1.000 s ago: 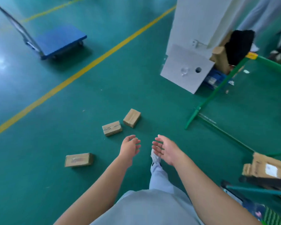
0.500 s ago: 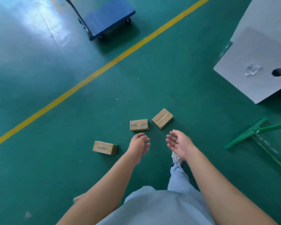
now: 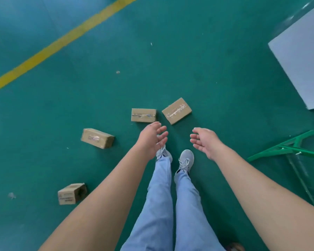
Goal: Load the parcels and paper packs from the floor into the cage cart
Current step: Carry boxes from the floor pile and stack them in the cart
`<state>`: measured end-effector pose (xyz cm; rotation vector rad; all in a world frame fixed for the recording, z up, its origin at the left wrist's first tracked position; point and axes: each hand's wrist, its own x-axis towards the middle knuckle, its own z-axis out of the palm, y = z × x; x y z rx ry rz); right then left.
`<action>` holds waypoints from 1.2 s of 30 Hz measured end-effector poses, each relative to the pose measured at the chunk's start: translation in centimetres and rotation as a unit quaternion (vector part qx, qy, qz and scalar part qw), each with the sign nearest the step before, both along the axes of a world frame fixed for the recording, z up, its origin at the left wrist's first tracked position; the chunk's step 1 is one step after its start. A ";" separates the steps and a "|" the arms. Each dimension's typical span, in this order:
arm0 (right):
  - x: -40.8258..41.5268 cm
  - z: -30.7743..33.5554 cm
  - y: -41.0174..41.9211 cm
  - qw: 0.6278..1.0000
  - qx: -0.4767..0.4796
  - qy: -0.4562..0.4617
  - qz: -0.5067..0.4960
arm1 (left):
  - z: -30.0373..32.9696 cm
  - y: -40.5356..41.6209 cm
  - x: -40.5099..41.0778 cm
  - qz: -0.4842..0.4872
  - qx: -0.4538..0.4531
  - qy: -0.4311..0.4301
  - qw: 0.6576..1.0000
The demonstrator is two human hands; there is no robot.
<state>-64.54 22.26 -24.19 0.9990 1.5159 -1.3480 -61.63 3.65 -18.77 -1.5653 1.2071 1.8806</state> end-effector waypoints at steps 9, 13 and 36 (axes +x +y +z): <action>-5.8 -20.2 -1.4 0.993 0.052 -0.041 0.097 | -22.8 -2.0 -4.9 -0.050 0.015 -0.094 0.994; -8.1 -29.0 -2.2 0.981 0.090 -0.029 0.172 | -32.0 -3.0 -6.5 -0.064 0.013 -0.121 0.990; -15.7 -52.9 -5.0 0.945 0.185 0.028 0.269 | -55.8 -4.3 -11.1 -0.124 0.018 -0.121 0.985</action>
